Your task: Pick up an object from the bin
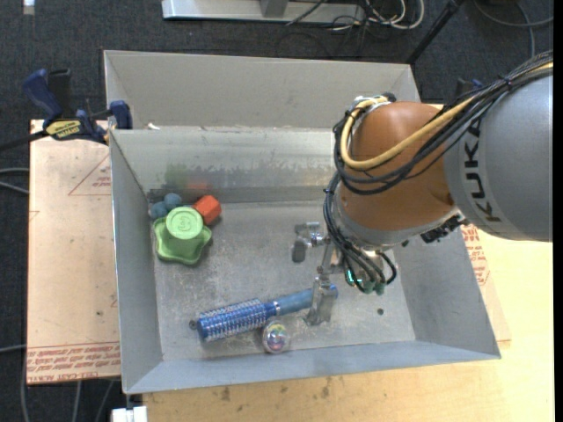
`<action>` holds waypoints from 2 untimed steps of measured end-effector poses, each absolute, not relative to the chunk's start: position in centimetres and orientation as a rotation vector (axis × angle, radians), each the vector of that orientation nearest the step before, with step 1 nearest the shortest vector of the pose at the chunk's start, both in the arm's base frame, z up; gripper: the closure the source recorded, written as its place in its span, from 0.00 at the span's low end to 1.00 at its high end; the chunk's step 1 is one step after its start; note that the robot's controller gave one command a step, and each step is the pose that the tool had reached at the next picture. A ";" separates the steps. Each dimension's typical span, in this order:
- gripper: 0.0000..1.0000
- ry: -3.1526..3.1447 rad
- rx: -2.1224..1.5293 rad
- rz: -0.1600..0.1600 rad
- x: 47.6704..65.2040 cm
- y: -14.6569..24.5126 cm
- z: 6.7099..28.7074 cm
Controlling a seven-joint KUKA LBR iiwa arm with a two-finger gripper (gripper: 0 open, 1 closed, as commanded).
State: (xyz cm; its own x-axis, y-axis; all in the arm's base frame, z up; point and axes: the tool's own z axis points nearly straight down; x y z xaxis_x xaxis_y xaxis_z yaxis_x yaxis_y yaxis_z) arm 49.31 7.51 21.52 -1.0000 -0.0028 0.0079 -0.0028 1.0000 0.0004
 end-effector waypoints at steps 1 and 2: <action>0.00 -3.132 0.161 -0.001 51.7 9.5 9.1; 1.00 -3.136 0.158 -0.002 51.8 9.4 9.5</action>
Offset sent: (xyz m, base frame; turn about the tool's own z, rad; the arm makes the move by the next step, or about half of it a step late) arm 0.0252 0.0188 -0.1198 -0.0998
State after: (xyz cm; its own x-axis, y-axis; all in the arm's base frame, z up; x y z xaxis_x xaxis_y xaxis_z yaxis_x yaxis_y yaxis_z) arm 51.82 9.43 9.45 -0.9949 -0.1006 0.0014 -0.1006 0.9949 0.0014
